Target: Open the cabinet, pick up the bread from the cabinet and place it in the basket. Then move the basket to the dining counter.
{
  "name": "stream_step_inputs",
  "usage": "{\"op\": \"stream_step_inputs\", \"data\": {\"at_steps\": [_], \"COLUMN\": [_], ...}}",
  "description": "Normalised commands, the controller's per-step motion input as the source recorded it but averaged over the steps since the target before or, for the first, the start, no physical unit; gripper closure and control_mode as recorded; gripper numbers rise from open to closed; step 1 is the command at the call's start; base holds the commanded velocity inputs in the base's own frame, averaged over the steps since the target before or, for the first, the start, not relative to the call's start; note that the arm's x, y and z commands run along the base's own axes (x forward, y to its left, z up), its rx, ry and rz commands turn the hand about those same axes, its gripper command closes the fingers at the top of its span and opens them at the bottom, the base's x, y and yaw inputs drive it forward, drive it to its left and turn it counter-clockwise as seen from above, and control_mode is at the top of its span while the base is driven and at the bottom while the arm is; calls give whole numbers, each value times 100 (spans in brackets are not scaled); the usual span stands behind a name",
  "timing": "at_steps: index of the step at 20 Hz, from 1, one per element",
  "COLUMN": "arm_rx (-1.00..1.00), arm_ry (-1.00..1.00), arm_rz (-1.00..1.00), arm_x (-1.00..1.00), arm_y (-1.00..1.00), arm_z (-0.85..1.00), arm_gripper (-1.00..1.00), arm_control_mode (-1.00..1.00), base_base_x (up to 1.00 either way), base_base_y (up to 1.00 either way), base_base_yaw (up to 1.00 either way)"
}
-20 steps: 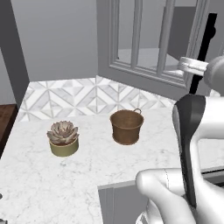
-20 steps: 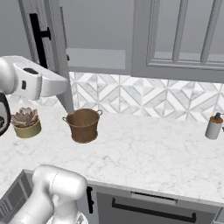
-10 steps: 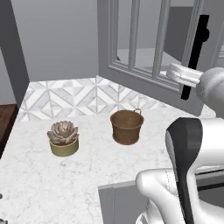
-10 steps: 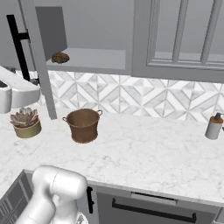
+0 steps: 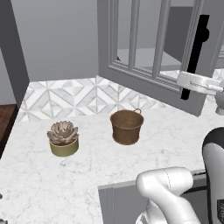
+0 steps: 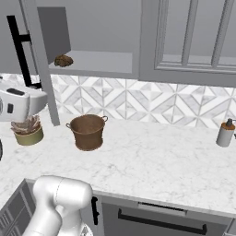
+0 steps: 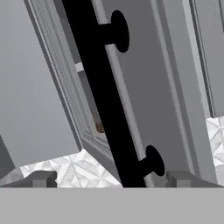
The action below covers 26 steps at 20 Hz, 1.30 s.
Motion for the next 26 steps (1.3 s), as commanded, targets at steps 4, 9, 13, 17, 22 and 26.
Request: {"op": "stream_step_inputs", "data": {"at_steps": [4, 9, 13, 17, 22, 26], "arm_rx": [0, 0, 0, 12, 27, 35], "arm_ry": [0, 2, 14, 42, 49, 10], "arm_rz": [11, -1, -8, -6, 1, 7], "arm_x": [-100, -98, -14, 83, 100, 100], "arm_y": [0, -29, -51, -75, -49, -18], "arm_z": [1, 12, 29, 37, 2, -49], "arm_gripper": [-100, -100, -100, -100, -100, -100], "arm_control_mode": [-100, -100, -100, -100, -100, -100], "base_base_x": [0, 0, 0, 0, 0, 0], "base_base_y": [0, 0, 0, 0, 0, 0], "base_base_yaw": [0, 0, 0, 0, 0, 0]}}
